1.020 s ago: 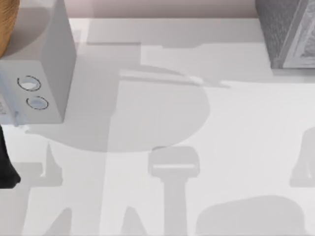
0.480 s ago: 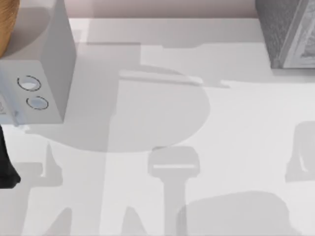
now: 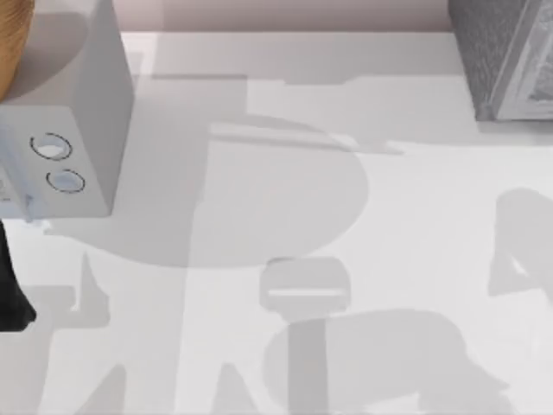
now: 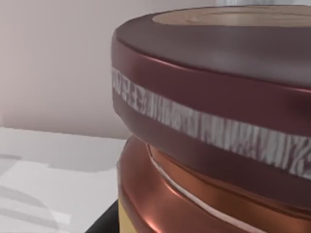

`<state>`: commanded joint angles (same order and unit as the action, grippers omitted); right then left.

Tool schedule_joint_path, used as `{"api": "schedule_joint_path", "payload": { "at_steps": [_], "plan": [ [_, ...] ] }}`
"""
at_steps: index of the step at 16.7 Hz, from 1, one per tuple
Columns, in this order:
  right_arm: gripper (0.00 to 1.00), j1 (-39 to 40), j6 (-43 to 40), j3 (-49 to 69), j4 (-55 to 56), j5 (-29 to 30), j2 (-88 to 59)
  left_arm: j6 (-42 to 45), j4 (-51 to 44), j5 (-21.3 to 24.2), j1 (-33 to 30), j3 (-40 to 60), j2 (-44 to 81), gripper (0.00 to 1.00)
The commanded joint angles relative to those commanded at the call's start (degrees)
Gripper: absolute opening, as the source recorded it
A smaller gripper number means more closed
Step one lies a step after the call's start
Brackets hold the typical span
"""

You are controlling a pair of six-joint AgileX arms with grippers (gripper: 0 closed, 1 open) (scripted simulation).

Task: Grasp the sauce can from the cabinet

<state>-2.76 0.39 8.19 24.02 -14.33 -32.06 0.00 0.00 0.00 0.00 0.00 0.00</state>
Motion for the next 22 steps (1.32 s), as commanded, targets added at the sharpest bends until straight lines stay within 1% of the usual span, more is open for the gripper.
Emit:
{"api": "schedule_joint_path", "payload": {
  "at_steps": [22],
  "plan": [
    [0.0, -5.5, 0.9, 14.0, 42.3, -25.2, -56.9, 0.0, 0.0, 0.0, 0.0, 0.0, 0.0, 1.0]
  ]
}}
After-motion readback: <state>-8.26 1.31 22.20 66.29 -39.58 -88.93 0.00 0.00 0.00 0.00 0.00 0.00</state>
